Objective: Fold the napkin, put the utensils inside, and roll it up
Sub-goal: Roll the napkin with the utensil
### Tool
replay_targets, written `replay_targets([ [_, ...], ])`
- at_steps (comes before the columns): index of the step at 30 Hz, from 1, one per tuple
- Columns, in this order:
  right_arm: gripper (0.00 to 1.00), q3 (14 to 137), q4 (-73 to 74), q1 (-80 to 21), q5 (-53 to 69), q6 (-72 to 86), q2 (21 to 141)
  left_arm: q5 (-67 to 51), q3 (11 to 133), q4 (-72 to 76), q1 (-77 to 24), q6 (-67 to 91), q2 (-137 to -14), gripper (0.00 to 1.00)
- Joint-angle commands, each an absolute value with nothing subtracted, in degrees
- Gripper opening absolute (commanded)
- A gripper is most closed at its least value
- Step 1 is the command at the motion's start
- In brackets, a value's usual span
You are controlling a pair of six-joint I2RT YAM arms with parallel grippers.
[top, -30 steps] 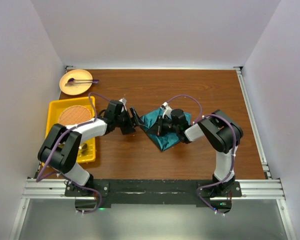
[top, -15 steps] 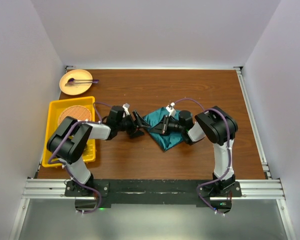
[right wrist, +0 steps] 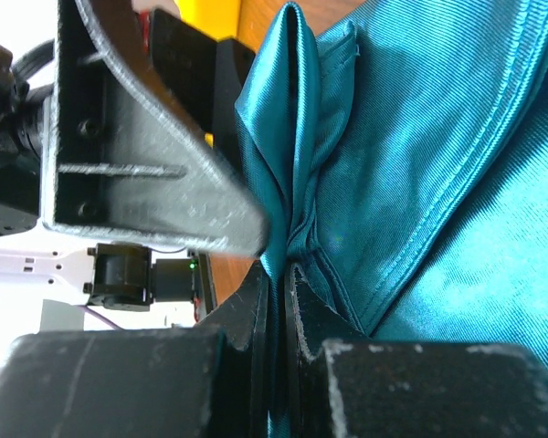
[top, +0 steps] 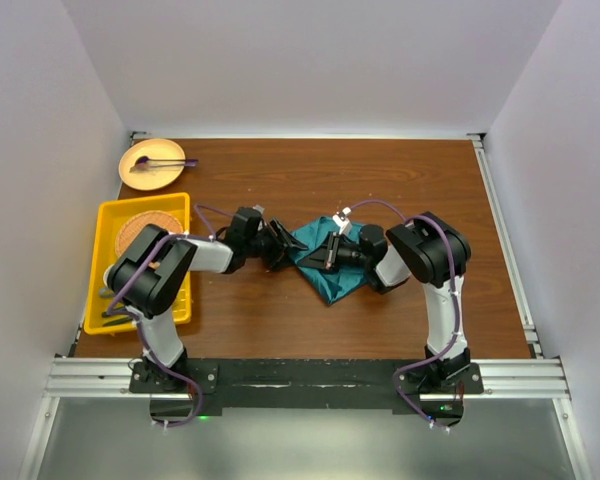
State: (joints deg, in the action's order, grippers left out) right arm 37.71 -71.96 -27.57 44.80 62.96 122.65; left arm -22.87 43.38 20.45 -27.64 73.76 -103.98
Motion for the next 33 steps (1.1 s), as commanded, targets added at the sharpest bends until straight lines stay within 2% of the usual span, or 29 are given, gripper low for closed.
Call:
replay_targets([
  [1, 0.00, 36.21, -72.34, -27.42, 47.28, 60.13, 122.78, -12.93, 45.00, 10.82, -27.69, 67.25, -106.88, 0.56],
  [4, 0.00, 35.77, -68.92, -27.33, 47.81, 56.88, 121.65, -11.25, 45.00, 10.55, -27.60, 62.77, -106.00, 0.50],
  [5, 0.00, 35.77, -65.25, -27.33, 47.99, 55.47, 120.94, -10.81, 45.26, 10.02, -27.68, 61.88, -105.82, 0.44],
  [7, 0.00, 35.95, -60.49, -27.33, 47.73, 50.40, 118.49, -10.29, 45.26, 9.14, -27.69, 59.78, -105.30, 0.39],
  [8, 0.00, 36.30, -53.42, -27.42, 47.38, 47.93, 117.43, -9.67, 45.00, 9.05, -27.86, 59.16, -104.94, 0.31],
  [10, 0.00, 37.96, -44.69, -27.51, 45.62, 39.78, 113.23, -8.79, 45.00, 8.27, -28.12, 57.93, -103.80, 0.24],
  [11, 0.00, 38.75, -35.51, -27.51, 44.75, 37.12, 111.90, -8.35, 45.00, 8.09, -28.21, 57.66, -103.54, 0.16],
  [13, 0.00, 40.77, -28.34, -27.60, 42.02, 30.89, 107.61, -7.91, 45.09, 7.65, -28.74, 57.31, -102.75, 0.12],
  [14, 0.02, 41.65, -20.73, -27.68, 40.62, 28.85, 106.01, -7.74, 45.44, 7.47, -29.00, 57.30, -102.66, 0.06],
  [16, 0.07, 44.29, -14.18, -27.95, 36.58, 24.11, 103.63, -7.65, 46.14, 6.77, -30.05, 57.65, -102.83, 0.03],
  [17, 0.13, 45.17, -8.49, -28.12, 35.08, 22.95, 101.10, -7.82, 46.84, 6.51, -30.32, 58.00, -102.92, 0.00],
  [19, 0.20, 47.72, -3.36, -29.00, 29.99, 19.53, 98.80, -7.74, 47.72, 5.81, -31.54, 58.88, -102.83, 0.00],
  [20, 0.26, 48.51, 0.40, -29.44, 28.06, 18.82, 96.44, -7.30, 47.99, 5.37, -31.90, 59.23, -102.66, 0.00],
  [21, 0.36, 49.99, 3.05, -30.84, 25.25, 18.11, 95.20, -7.03, 48.16, 4.93, -32.25, 59.67, -102.48, 0.00],
  [23, 0.44, 51.58, 8.32, -32.77, 18.05, 16.44, 92.65, -7.03, 48.08, 4.66, -32.78, 61.08, -102.04, 0.00],
  [24, 0.53, 53.07, 9.83, -35.48, 15.15, 16.09, 92.03, -6.86, 48.16, 4.14, -32.96, 61.69, -101.95, 0.00],
  [25, 0.57, 53.69, 11.84, -36.90, 9.90, 16.00, 91.50, -6.86, 48.08, 3.61, -33.13, 63.09, -101.78, 0.00],
  [28, 0.65, 54.23, 11.61, -40.95, 4.42, 18.36, 90.18, -6.59, 48.34, 2.12, -33.49, 65.47, -101.51, 0.00],
  [33, 0.68, 52.82, 7.39, -47.01, -0.87, 22.14, 89.82, -5.36, 49.66, 0.09, -34.28, 66.97, -101.60, 0.00],
])
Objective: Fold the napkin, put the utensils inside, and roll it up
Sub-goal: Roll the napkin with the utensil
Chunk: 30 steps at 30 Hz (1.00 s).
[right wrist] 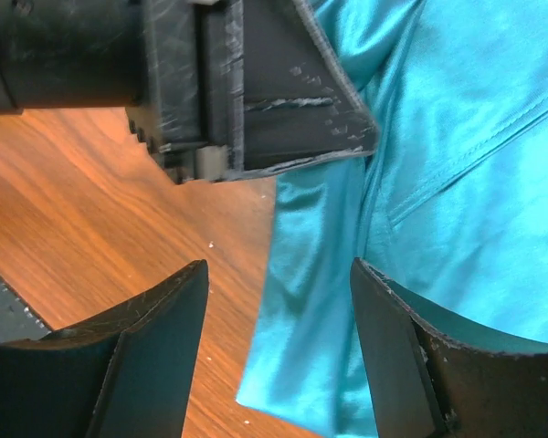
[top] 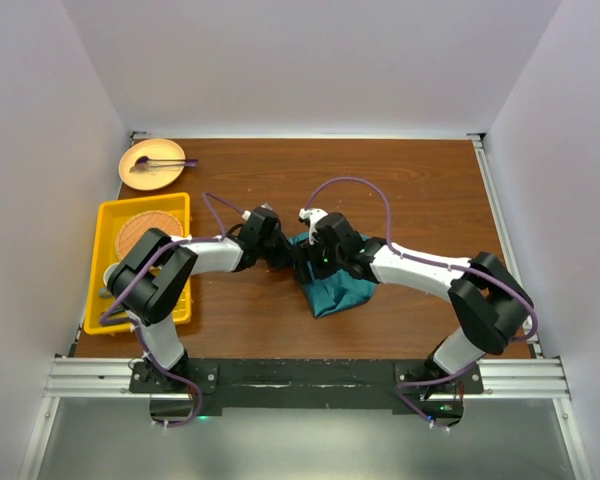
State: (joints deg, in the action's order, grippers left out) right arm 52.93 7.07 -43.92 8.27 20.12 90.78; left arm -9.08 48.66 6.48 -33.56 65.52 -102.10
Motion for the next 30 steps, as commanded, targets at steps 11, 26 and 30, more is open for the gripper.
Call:
replay_targets([
  [11, 0.65, 57.74, 4.66, -55.54, -14.23, 19.86, 98.52, -5.54, 51.50, -6.23, -35.15, 71.54, -100.90, 0.00],
  [26, 0.00, 50.55, 2.64, -57.31, -18.56, 30.58, 97.04, -4.31, 50.63, -3.88, -35.78, 67.61, -97.83, 0.09],
  [30, 0.00, 46.33, -3.76, -55.55, -12.84, 31.02, 95.45, -2.38, 47.29, -0.88, -34.19, 64.69, -92.57, 0.37],
])
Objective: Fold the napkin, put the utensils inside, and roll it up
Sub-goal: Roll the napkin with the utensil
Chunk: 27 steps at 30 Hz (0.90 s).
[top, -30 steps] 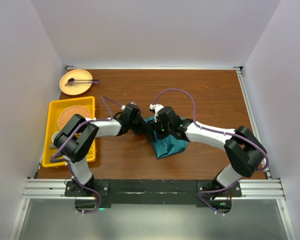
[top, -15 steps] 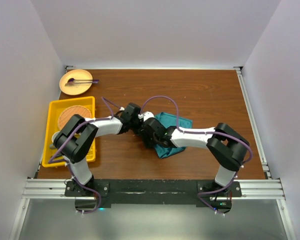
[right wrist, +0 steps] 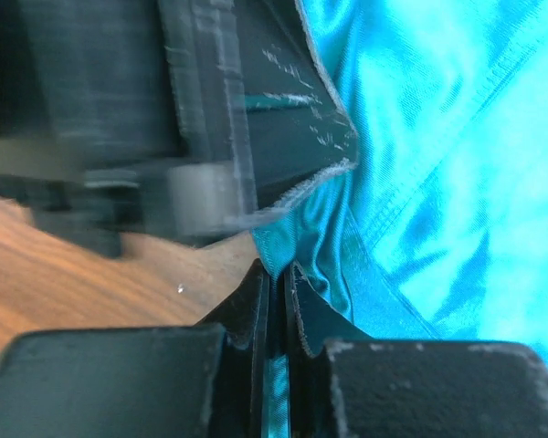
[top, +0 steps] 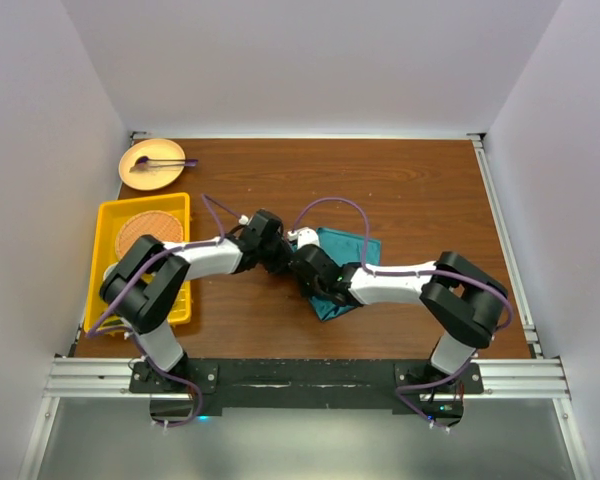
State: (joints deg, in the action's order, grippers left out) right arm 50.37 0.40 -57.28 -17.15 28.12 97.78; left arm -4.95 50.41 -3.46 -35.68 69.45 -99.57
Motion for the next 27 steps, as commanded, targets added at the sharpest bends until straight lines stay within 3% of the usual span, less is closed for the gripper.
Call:
replay_targets([
  [1, 0.00, 45.10, -4.56, -53.98, -11.44, 31.03, 95.36, -2.29, 46.59, 0.95, -33.67, 63.99, -91.59, 0.41],
  [3, 0.00, 42.38, -8.67, -52.04, -6.00, 31.11, 94.84, -2.20, 45.18, 1.41, -31.82, 61.97, -89.05, 0.49],
  [7, 0.00, 39.82, -15.11, -45.28, 4.64, 31.20, 95.88, -3.42, 41.84, 2.02, -28.40, 60.21, -85.26, 0.57],
  [9, 0.00, 40.08, -17.56, -42.99, 11.90, 30.85, 97.11, -5.35, 39.73, 2.81, -27.60, 59.68, -83.86, 0.68],
  [15, 0.00, 41.14, -23.96, -34.38, 27.31, 33.83, 104.14, -12.55, 36.47, 9.48, -26.46, 58.36, -85.42, 0.69],
  [19, 0.00, 42.88, -28.30, -28.40, 40.75, 38.57, 110.55, -18.10, 37.88, 14.23, -26.54, 57.30, -89.73, 0.58],
  [27, 0.00, 51.85, -15.21, -24.26, 44.39, 36.65, 118.56, -25.12, 39.63, 25.74, -26.54, 56.86, -94.39, 0.27],
])
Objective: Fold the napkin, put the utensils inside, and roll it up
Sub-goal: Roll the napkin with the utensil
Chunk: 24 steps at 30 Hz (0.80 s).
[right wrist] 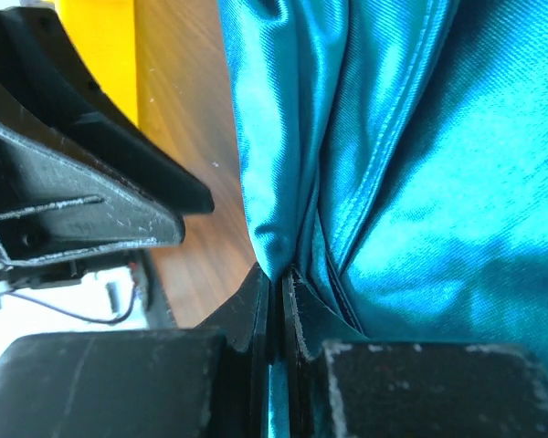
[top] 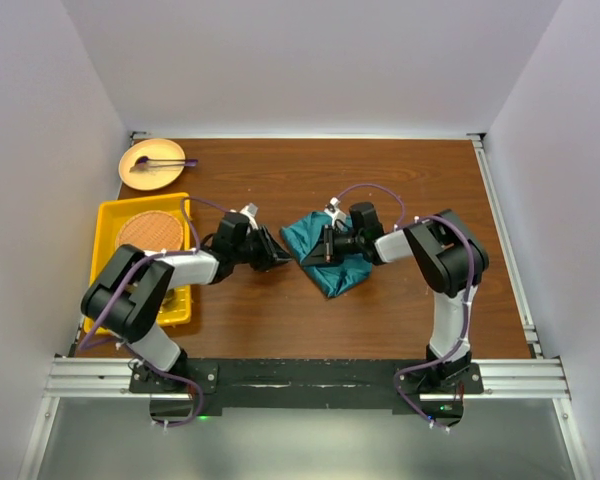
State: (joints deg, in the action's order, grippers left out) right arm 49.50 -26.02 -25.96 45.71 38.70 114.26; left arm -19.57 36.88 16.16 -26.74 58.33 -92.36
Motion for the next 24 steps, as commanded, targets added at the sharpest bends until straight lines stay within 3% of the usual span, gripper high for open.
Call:
replay_targets([
  [1, 0.00, 52.29, -14.60, -24.00, 44.47, 36.91, 119.00, -25.48, 40.51, 27.14, -26.54, 57.30, -95.00, 0.23],
  [8, 0.00, 52.91, -14.40, -22.68, 45.09, 39.11, 119.88, -27.33, 45.87, 33.21, -26.28, 59.06, -102.20, 0.11],
  [24, 0.00, 42.36, -20.66, -23.20, 35.07, 39.38, 114.43, -26.37, 51.93, 33.40, -26.63, 56.96, -113.64, 0.08],
])
